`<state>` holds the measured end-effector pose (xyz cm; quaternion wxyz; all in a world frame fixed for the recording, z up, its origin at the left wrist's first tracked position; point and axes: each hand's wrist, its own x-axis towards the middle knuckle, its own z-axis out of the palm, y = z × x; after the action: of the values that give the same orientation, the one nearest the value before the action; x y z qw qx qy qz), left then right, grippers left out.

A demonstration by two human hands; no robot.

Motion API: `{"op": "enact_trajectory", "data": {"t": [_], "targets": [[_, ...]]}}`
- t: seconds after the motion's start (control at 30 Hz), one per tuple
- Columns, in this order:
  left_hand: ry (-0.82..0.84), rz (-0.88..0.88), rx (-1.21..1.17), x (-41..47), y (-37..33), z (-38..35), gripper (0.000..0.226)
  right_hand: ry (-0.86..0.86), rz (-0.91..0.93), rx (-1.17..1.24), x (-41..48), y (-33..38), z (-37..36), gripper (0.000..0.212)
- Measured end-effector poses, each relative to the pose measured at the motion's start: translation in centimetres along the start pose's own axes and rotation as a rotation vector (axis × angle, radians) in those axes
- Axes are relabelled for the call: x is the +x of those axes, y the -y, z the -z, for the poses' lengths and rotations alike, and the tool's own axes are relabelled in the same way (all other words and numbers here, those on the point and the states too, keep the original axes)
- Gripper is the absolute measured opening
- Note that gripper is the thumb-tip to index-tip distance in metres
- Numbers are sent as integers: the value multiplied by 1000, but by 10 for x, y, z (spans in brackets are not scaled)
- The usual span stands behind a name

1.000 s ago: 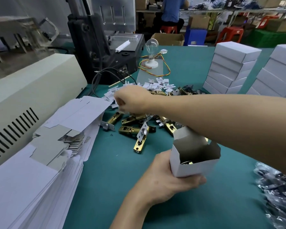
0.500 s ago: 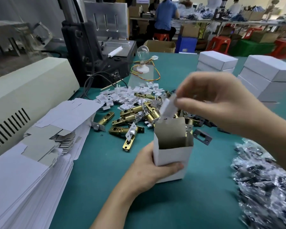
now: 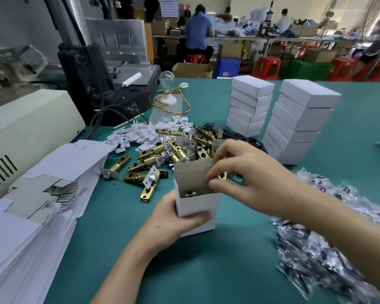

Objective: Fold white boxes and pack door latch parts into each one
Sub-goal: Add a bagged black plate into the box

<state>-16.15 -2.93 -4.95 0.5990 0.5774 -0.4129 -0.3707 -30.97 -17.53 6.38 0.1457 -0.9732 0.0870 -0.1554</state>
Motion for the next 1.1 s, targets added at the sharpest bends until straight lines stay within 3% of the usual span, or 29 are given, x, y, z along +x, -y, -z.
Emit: {"op": "enact_trajectory", "data": {"t": [0.1,0.17,0.23,0.33,0.47,0.63,0.83,0.93,1.03,1.1], "targets": [[-6,4,29,0,1,2,30,-205,-110,142,4,-18,12,12],[-7,6,23,0,1,2,30,-229,-269,62,8,-41,15,11],[0,3,15,-1,1,2,31,-36,-432,-131,10,-63,5,16],[7,2,19,-1,0,2,31,246,-544,-313,9,-83,-25,41],[9,-5,29,-1,1,2,32,223,-563,-409,10,-97,-53,45],[8,-6,40,0,2,3,33,130,-519,-414,14,-106,-60,17],[0,10,48,1,3,4,34,83,-491,-448,14,-109,-61,7],[-9,20,41,1,5,4,35,-41,-589,-50,14,-108,-50,10],[-19,31,37,1,6,4,34,-160,-697,815,14,-91,-34,13],[-32,39,30,1,6,3,37,-193,-715,1266,12,-81,-24,10]]}}
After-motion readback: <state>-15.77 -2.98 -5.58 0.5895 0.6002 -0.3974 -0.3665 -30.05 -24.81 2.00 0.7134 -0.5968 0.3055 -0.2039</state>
